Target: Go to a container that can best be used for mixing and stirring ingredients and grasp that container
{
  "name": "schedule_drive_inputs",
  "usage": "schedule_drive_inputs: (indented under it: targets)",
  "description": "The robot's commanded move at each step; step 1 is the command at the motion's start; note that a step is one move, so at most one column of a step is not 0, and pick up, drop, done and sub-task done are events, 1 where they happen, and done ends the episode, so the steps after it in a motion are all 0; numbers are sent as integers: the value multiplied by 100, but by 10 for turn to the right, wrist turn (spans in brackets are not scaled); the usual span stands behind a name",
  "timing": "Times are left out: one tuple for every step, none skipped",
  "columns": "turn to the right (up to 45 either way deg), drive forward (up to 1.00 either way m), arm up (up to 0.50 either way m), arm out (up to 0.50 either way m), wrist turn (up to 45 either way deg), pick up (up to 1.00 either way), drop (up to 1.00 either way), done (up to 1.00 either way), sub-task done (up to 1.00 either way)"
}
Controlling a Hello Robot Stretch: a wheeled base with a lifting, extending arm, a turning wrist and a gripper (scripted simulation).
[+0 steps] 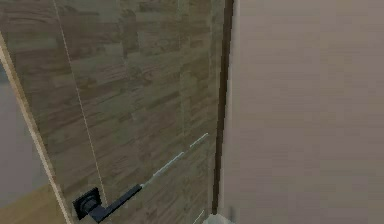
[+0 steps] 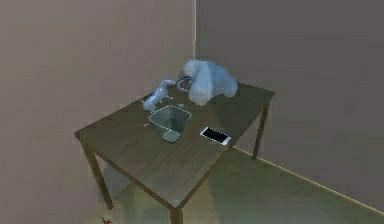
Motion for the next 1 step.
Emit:
schedule_drive_inputs:
  targets:
    - [0,0,38,0,0,0,0,0,0]
